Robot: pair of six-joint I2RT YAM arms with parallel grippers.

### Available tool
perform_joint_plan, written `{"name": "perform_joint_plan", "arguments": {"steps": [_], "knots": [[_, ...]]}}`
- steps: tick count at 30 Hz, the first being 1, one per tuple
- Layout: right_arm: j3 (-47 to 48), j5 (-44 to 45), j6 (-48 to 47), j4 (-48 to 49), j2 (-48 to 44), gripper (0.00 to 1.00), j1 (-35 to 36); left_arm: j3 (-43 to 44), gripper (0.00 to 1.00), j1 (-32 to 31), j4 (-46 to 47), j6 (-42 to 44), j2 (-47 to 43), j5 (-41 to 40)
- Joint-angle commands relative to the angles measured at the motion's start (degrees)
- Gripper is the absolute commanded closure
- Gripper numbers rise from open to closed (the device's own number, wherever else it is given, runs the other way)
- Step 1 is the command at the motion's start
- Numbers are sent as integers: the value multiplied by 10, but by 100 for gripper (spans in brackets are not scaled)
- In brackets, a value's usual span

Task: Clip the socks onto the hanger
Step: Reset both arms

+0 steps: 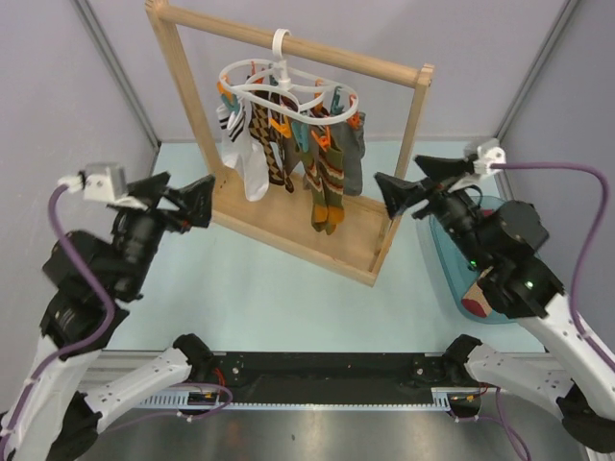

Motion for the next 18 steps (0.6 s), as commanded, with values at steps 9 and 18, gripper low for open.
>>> {"name": "perform_joint_plan", "arguments": {"steps": [9, 18], "knots": [[-17, 421, -9, -292, -176, 0, -6, -169, 0, -3, -28, 16, -205, -135], [-62, 472, 14, -315, -235, 0, -6, -202, 0, -3, -56, -5, -254, -169]]}}
